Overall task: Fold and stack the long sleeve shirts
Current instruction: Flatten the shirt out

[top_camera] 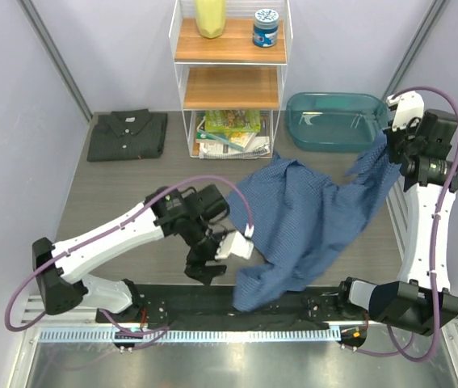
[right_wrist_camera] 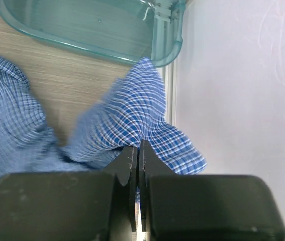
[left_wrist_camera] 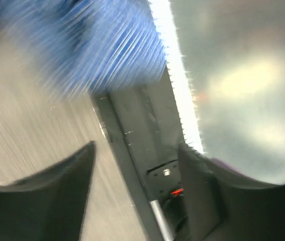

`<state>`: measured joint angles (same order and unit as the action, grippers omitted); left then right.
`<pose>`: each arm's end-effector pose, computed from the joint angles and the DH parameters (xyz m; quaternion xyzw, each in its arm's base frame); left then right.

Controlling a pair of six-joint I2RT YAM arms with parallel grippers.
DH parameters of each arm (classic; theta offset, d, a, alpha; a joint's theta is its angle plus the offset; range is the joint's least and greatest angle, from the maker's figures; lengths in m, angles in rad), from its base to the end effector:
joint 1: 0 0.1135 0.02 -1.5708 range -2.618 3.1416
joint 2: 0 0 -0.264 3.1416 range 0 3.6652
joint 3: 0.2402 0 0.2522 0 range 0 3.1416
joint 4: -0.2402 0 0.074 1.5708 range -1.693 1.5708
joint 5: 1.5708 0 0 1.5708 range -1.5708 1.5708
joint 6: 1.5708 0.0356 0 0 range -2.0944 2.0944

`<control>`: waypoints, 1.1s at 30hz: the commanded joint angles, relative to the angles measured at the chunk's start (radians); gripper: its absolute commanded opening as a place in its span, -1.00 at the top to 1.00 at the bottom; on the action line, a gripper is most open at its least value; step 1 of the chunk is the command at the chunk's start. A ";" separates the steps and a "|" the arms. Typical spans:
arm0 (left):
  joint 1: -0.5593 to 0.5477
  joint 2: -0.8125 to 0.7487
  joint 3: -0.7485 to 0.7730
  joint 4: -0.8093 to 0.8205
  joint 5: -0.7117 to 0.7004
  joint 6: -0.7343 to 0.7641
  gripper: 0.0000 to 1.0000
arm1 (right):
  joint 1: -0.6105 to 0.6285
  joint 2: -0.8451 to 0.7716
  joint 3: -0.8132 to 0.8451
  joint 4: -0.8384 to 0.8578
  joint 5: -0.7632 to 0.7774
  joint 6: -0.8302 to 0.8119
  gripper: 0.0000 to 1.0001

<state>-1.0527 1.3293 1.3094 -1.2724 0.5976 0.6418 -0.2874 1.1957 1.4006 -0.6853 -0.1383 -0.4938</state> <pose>0.0972 -0.2110 0.3255 0.7364 0.5960 -0.3125 0.0704 0.2390 -0.0655 0.4172 -0.1235 0.8448 -0.1424 0.5009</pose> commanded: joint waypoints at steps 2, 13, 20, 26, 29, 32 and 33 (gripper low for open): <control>0.359 0.100 0.089 0.172 -0.002 -0.088 -0.45 | -0.016 -0.010 -0.038 0.084 -0.053 0.012 0.98; 0.335 0.556 0.266 0.600 -0.287 -0.179 -0.38 | -0.016 0.059 0.006 0.067 -0.155 0.147 0.98; 0.260 0.824 0.384 0.529 -0.533 -0.076 -0.09 | -0.016 0.082 0.028 0.061 -0.165 0.170 0.98; 0.272 0.789 0.168 0.394 -0.582 0.047 0.60 | -0.016 0.077 0.031 0.061 -0.195 0.169 0.98; 0.306 0.656 -0.026 0.316 -0.561 0.070 1.00 | -0.016 0.071 0.023 0.059 -0.222 0.159 0.98; 0.353 0.425 -0.207 0.237 -0.545 0.117 1.00 | -0.016 0.068 0.017 0.049 -0.257 0.135 0.98; 0.365 0.366 -0.317 0.175 -0.558 0.130 1.00 | -0.016 0.068 0.005 0.052 -0.267 0.132 0.98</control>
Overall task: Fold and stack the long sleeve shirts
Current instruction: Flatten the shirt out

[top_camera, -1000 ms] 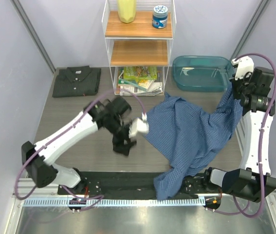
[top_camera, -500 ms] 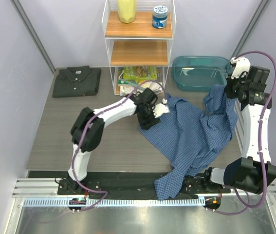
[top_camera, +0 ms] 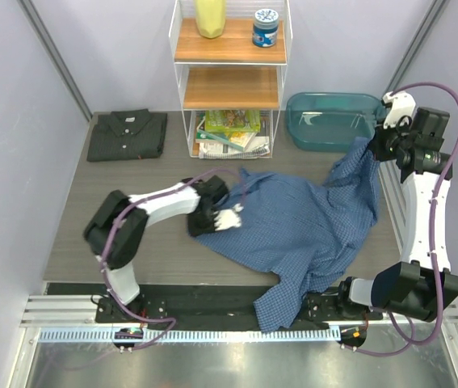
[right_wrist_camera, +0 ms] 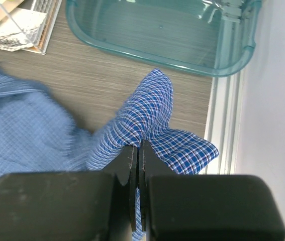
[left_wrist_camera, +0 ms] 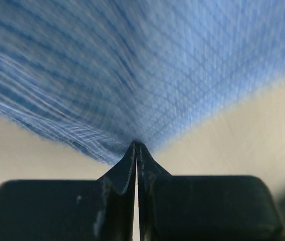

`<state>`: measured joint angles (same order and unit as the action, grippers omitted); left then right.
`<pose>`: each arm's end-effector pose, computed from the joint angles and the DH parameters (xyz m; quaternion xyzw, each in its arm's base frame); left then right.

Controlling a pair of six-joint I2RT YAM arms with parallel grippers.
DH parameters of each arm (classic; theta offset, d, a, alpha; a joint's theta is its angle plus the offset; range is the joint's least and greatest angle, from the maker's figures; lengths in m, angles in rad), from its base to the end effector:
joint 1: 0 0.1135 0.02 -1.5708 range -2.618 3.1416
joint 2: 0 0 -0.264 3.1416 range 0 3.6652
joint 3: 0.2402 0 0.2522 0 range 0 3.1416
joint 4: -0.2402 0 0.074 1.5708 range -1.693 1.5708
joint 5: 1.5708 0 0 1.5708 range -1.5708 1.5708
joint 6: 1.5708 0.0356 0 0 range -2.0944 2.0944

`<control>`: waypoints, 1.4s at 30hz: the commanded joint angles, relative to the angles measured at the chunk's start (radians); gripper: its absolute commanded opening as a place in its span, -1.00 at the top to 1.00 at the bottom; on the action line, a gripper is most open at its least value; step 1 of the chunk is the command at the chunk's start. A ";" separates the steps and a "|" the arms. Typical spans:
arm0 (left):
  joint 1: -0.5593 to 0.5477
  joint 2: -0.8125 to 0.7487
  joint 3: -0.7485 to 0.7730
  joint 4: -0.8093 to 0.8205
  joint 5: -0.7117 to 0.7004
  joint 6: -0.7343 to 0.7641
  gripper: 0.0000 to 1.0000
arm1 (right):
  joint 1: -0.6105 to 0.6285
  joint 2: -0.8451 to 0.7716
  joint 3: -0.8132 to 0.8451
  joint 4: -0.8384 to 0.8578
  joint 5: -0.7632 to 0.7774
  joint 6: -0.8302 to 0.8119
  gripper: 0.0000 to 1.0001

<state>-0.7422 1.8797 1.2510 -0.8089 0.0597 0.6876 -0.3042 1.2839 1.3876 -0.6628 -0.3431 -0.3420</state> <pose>0.2552 -0.2369 0.1609 0.6553 0.7518 -0.0316 0.0657 0.2649 -0.0706 0.3947 -0.0990 0.8602 -0.0100 0.5001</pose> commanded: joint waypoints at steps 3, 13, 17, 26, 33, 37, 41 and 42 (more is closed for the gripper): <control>0.060 -0.428 -0.372 -0.428 -0.015 0.110 1.00 | 0.042 -0.003 -0.021 0.045 -0.128 -0.008 0.98; 0.243 -0.531 -0.113 -0.325 0.186 -0.042 0.03 | 0.385 0.138 -0.019 0.181 -0.120 0.187 0.98; 0.247 -0.407 -0.024 -0.008 0.264 -0.230 -0.48 | 0.386 0.134 0.007 0.189 -0.071 0.209 0.98; 0.169 0.131 0.353 0.076 0.140 -0.393 -0.67 | 0.384 -0.009 -0.081 0.146 0.003 0.167 0.98; 0.161 0.187 0.313 -0.056 0.069 -0.301 0.66 | 0.379 -0.021 -0.110 0.118 0.036 0.110 0.98; 0.204 -0.015 -0.012 -0.142 0.051 -0.234 1.00 | 0.379 -0.014 -0.108 0.088 0.055 0.067 0.98; 0.236 -0.362 -0.290 -0.268 -0.013 -0.114 1.00 | 0.364 -0.012 -0.110 0.057 0.093 0.031 0.98; 0.241 -0.420 -0.350 -0.279 -0.035 -0.096 1.00 | 0.361 -0.006 -0.113 0.054 0.090 0.029 0.98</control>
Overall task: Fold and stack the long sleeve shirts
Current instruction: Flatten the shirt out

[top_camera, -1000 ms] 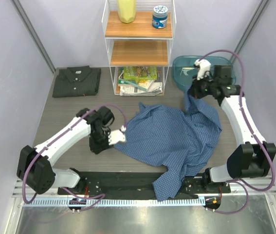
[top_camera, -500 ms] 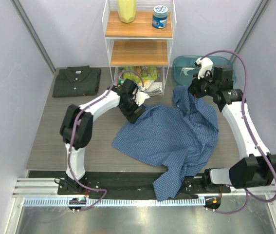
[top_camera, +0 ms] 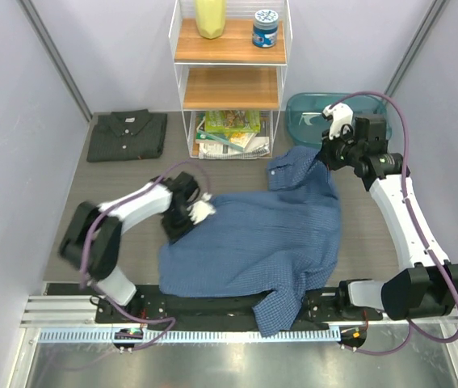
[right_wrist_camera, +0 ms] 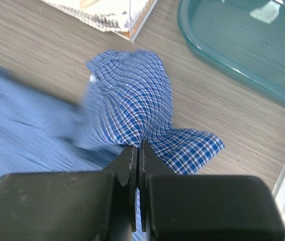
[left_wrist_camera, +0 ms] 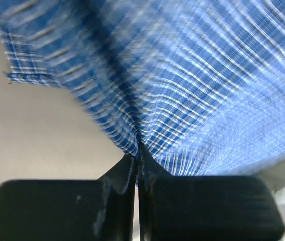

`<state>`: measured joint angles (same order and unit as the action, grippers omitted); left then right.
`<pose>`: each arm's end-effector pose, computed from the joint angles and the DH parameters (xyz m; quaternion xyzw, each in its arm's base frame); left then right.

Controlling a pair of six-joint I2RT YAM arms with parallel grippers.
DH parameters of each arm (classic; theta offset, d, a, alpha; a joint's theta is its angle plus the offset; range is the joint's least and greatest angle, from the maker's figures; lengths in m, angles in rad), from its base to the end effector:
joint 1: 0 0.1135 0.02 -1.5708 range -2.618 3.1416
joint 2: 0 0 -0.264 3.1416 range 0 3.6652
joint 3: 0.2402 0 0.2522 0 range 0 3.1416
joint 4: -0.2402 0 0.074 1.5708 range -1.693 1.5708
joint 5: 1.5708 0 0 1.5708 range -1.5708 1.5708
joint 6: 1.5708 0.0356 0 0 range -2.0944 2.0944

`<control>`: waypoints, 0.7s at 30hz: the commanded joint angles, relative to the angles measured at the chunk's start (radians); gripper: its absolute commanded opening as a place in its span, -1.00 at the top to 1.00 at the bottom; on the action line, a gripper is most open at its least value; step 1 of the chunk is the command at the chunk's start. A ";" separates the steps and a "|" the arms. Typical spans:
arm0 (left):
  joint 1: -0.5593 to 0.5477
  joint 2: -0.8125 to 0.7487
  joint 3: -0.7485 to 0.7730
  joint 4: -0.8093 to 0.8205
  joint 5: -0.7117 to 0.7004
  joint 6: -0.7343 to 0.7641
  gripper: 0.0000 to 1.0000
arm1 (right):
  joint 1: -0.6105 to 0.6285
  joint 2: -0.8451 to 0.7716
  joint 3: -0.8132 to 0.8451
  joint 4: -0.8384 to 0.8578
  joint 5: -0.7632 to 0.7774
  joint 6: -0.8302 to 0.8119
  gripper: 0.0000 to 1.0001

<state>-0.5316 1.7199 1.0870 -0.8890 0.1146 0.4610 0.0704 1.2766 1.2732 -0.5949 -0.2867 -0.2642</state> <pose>0.2544 -0.1544 0.1688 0.4765 0.8770 -0.0581 0.0224 0.2766 0.0296 0.3644 -0.2115 0.8517 0.0810 0.4726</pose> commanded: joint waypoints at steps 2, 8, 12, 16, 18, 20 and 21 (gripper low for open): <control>0.036 -0.342 -0.263 -0.238 -0.090 0.171 0.50 | -0.014 0.007 -0.003 -0.026 0.018 -0.053 0.98; 0.223 -0.459 -0.019 -0.168 0.173 0.135 -0.37 | -0.011 0.073 0.011 -0.098 -0.127 -0.046 0.98; 0.232 -0.274 0.146 -0.070 0.188 0.035 -0.43 | -0.012 0.087 0.046 -0.085 -0.124 -0.032 0.98; 0.232 -0.082 0.258 -0.002 0.246 -0.022 -0.53 | -0.021 0.069 0.124 -0.014 -0.150 0.023 0.98; 0.231 -0.010 0.327 -0.011 0.284 -0.028 -0.54 | -0.021 0.076 0.169 0.016 -0.154 0.060 0.98; 0.232 0.084 0.362 -0.031 0.344 -0.035 -0.52 | -0.020 0.113 0.257 0.023 -0.151 0.075 0.98; 0.231 0.110 0.381 -0.040 0.365 -0.038 -0.48 | -0.021 0.127 0.290 0.023 -0.152 0.085 0.98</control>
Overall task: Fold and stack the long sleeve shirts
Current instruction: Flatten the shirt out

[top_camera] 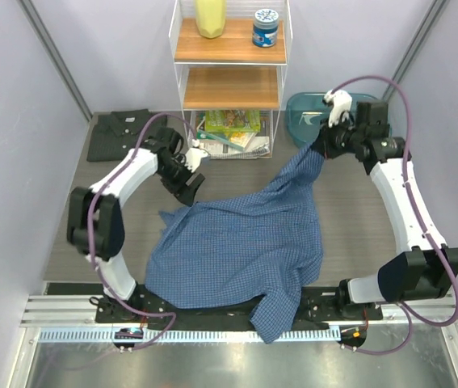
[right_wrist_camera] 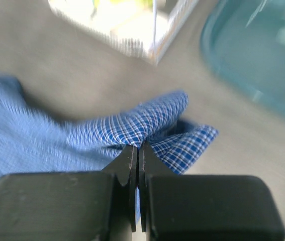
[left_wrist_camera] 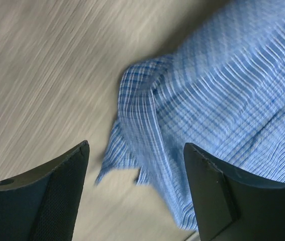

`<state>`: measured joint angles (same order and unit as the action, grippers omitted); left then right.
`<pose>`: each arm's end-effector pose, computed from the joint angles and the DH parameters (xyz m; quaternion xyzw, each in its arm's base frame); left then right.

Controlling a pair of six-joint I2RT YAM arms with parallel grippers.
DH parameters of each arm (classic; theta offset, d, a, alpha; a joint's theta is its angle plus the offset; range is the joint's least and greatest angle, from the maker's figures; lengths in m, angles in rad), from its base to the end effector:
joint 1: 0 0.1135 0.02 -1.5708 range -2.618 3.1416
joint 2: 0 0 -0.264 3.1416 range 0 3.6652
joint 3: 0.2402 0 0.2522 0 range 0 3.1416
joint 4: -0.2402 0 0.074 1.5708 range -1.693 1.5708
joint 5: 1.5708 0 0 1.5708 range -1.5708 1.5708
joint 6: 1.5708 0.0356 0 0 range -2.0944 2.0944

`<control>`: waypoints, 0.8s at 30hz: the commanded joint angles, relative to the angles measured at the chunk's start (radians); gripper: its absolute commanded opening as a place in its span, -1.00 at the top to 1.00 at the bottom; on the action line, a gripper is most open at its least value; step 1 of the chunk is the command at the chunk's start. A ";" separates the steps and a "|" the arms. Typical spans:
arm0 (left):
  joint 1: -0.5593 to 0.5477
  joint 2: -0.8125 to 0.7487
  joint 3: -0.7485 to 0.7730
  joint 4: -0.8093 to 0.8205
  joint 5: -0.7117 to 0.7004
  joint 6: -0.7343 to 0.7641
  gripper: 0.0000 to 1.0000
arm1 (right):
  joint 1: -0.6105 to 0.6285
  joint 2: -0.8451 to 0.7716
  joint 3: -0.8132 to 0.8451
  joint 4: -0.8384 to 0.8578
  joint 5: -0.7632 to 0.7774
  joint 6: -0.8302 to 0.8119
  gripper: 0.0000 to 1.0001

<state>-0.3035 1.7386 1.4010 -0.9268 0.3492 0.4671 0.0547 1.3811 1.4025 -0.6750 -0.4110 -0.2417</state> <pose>0.3280 -0.1155 0.2468 0.3904 0.8919 -0.1588 0.1638 0.2973 0.0305 0.3732 -0.2190 0.8548 0.1417 0.4486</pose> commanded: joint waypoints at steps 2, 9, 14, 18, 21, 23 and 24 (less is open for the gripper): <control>0.003 0.149 0.101 -0.014 0.165 -0.051 -0.23 | -0.006 0.056 0.237 0.106 -0.035 0.073 0.98; 0.047 0.109 0.106 -0.057 0.198 -0.027 1.00 | 0.002 0.062 0.326 0.014 -0.066 0.015 0.98; 0.008 -0.007 0.020 0.017 0.202 -0.054 0.20 | 0.005 -0.014 0.179 -0.015 -0.045 -0.067 0.98; -0.077 0.030 0.018 0.138 0.076 -0.145 -0.13 | 0.004 -0.039 0.132 -0.017 -0.020 -0.062 0.98; -0.105 0.123 0.062 0.143 0.004 -0.168 -0.14 | 0.005 -0.053 0.124 -0.031 -0.002 -0.070 0.98; -0.108 0.183 0.108 0.126 -0.039 -0.171 -0.14 | 0.004 -0.059 0.121 -0.032 0.018 -0.079 0.98; -0.108 0.196 0.116 0.122 -0.052 -0.170 -0.13 | 0.004 -0.059 0.121 -0.040 0.023 -0.088 0.98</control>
<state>-0.4187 1.8511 1.4567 -0.8406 0.4034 0.3374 0.0559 1.3777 1.5131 -0.7311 -0.4225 -0.2951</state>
